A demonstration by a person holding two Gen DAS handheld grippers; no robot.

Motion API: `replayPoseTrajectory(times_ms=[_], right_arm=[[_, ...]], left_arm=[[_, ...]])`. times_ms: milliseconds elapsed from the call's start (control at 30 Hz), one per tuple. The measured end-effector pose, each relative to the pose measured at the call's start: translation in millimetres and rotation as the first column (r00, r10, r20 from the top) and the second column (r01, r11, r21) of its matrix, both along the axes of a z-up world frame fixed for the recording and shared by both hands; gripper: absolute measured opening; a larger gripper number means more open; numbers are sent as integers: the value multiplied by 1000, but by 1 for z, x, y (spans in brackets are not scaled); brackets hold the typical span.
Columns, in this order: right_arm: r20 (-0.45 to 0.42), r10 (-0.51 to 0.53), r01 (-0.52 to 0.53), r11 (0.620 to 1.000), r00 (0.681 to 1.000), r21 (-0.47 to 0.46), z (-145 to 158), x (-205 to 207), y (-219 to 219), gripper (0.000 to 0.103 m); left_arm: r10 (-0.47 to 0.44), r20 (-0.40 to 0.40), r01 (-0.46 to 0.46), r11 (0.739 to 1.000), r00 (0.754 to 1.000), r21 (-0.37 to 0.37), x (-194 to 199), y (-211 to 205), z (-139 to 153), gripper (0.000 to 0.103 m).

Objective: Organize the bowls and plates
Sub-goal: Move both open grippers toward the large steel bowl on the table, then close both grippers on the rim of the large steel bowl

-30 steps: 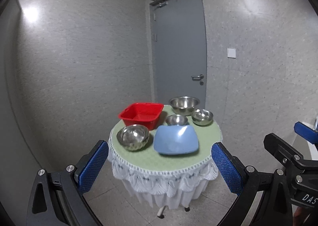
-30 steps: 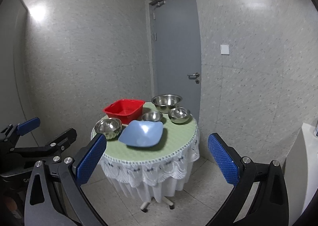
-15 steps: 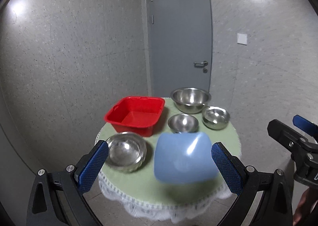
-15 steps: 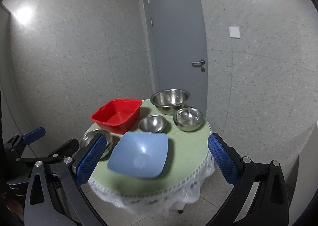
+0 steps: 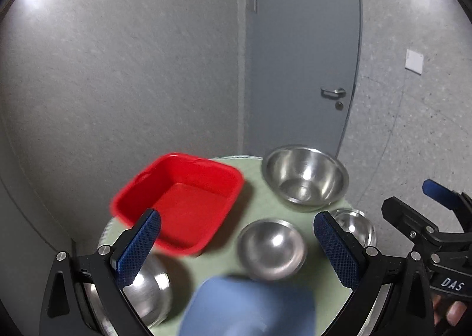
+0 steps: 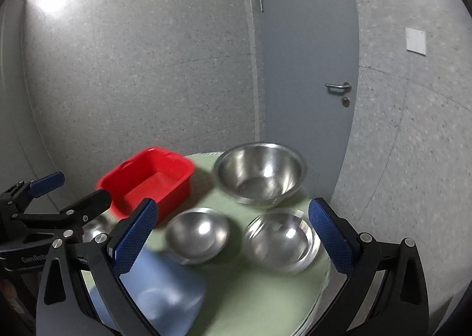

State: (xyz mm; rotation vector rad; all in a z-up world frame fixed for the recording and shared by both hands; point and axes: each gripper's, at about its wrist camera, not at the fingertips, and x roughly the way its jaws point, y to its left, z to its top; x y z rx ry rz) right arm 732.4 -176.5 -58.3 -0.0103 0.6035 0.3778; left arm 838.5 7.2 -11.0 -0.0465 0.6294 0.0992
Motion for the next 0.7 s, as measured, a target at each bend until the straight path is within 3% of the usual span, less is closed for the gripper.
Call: replayPoseTrajectory(times_ms=[167, 367, 433, 500, 600, 633, 700], right_arm=[[-143, -36, 36, 999, 989, 0, -26, 88, -27, 103], [-385, -50, 62, 998, 921, 18, -85, 182, -44, 103], [-430, -55, 65, 998, 901, 10, -101, 201, -43, 103], [-467, -44, 59, 998, 883, 18, -117, 215, -40, 103], [-503, -45, 55, 998, 863, 4, -135, 233, -37, 100], [-519, -41, 53, 999, 854, 9, -141, 236, -36, 97], [-561, -19, 46, 998, 827, 34, -152, 241, -37, 81]], left_arm=[[8, -173, -16, 999, 985, -46, 111, -21, -22, 102], [1, -357, -33, 996, 934, -82, 224, -35, -75, 95], [15, -424, -56, 995, 906, -85, 256, -33, -91, 79], [15, -470, -69, 993, 882, -99, 284, -35, -111, 76], [35, -522, -80, 995, 853, -63, 317, -41, -135, 61], [36, -529, -79, 995, 848, -58, 320, -44, -140, 59], [35, -543, -73, 996, 839, -49, 336, -48, -153, 57]])
